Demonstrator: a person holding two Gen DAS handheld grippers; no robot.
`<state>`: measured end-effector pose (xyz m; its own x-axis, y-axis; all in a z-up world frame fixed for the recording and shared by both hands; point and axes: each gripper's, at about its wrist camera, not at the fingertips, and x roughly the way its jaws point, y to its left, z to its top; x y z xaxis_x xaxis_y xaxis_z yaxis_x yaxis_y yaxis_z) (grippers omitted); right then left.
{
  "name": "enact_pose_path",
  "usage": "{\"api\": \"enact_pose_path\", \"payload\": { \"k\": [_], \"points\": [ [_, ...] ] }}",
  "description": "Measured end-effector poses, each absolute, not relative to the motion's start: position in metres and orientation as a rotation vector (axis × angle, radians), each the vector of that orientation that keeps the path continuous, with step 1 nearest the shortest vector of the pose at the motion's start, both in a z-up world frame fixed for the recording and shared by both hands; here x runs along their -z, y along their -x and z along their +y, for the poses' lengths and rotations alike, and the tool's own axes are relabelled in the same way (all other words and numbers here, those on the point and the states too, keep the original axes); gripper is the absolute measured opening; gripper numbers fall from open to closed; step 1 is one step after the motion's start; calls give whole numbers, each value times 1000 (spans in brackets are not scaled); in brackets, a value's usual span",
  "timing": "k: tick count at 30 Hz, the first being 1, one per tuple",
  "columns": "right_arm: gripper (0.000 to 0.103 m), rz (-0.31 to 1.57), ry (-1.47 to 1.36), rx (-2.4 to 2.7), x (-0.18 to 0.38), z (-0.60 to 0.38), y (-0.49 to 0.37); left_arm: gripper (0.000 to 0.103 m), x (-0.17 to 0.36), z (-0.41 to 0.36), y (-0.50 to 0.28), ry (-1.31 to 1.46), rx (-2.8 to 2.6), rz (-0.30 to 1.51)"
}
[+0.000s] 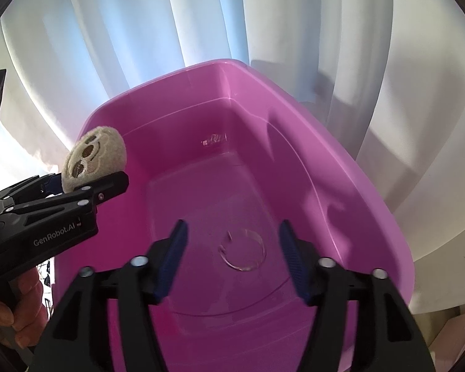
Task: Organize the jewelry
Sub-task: 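Carry the sloth and bangle into the pink tub and open both grippers, then withdraw both tools from the tub back over the table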
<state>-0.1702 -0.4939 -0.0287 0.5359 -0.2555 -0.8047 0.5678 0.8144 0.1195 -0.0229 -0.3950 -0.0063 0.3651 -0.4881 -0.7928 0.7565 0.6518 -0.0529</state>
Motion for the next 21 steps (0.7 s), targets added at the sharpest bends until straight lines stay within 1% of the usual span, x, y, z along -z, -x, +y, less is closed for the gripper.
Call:
{"api": "enact_pose_path", "payload": {
  "k": [1, 2, 13, 21],
  "points": [
    [62, 876, -390, 507, 28, -493, 170, 75, 5, -394, 24, -351, 814, 870],
    [62, 875, -388, 507, 27, -493, 171, 76, 4, -393, 25, -348, 812, 862],
    [62, 858, -384, 506, 18, -488, 175, 82, -8, -383, 26, -326, 789, 838],
    [62, 850, -379, 503, 13, -483, 177, 82, -15, -373, 23, -304, 769, 831]
  ]
}}
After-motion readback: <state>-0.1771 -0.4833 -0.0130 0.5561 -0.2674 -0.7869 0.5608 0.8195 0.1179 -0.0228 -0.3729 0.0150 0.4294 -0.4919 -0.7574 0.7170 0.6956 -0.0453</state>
